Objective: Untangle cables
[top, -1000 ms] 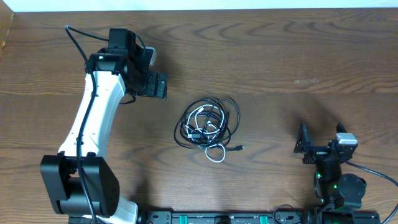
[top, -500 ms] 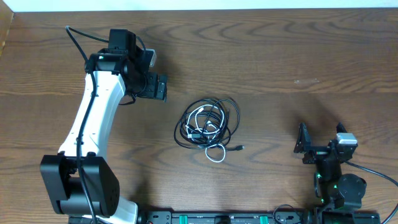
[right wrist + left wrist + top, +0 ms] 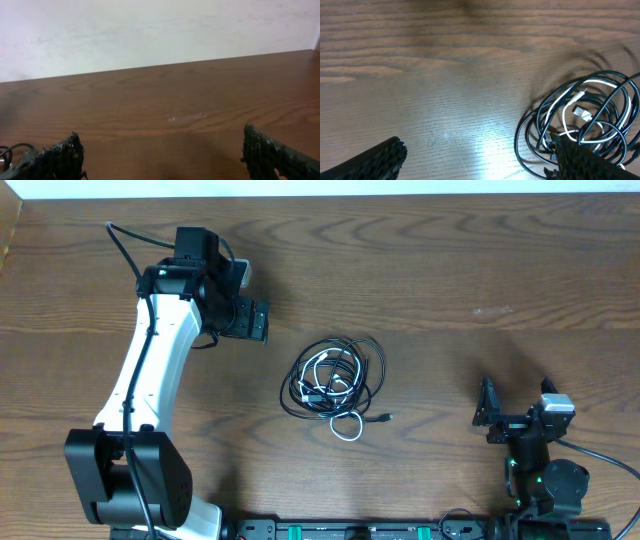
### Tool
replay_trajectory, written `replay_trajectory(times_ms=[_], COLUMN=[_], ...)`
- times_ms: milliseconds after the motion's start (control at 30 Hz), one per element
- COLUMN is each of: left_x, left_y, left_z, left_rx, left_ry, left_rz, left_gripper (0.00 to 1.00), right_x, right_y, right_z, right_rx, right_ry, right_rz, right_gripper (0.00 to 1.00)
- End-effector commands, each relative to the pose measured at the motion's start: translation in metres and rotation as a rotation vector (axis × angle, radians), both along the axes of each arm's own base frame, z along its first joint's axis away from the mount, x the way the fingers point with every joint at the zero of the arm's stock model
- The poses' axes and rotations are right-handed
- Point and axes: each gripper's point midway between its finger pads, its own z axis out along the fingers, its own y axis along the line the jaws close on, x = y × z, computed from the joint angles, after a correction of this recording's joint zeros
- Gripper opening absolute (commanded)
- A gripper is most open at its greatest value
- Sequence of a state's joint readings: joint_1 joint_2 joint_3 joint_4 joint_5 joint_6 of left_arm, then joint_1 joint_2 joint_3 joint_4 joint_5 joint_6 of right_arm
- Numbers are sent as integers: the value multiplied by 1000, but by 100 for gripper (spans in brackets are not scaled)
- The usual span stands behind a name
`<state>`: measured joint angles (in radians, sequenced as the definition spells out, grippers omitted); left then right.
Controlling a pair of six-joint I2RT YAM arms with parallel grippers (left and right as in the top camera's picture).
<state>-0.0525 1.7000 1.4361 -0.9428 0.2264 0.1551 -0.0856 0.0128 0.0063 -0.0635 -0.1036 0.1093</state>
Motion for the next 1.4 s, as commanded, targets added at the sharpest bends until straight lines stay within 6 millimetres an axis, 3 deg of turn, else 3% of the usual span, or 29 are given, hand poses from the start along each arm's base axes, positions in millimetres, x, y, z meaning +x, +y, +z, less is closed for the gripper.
replay_trajectory(times_ms=[0, 1367], left_x=[6, -2], left_y=[2, 2], left_z=[4, 7], left_rx=[9, 2], left_ry=[-11, 5], left_rz=[1, -1], left_gripper=[96, 96], right_x=[0, 0], right_y=[-2, -2], right_z=[0, 0], right_rx=[-14, -14], right_ry=[-1, -1], right_rz=[-9, -9], right_gripper=[99, 99])
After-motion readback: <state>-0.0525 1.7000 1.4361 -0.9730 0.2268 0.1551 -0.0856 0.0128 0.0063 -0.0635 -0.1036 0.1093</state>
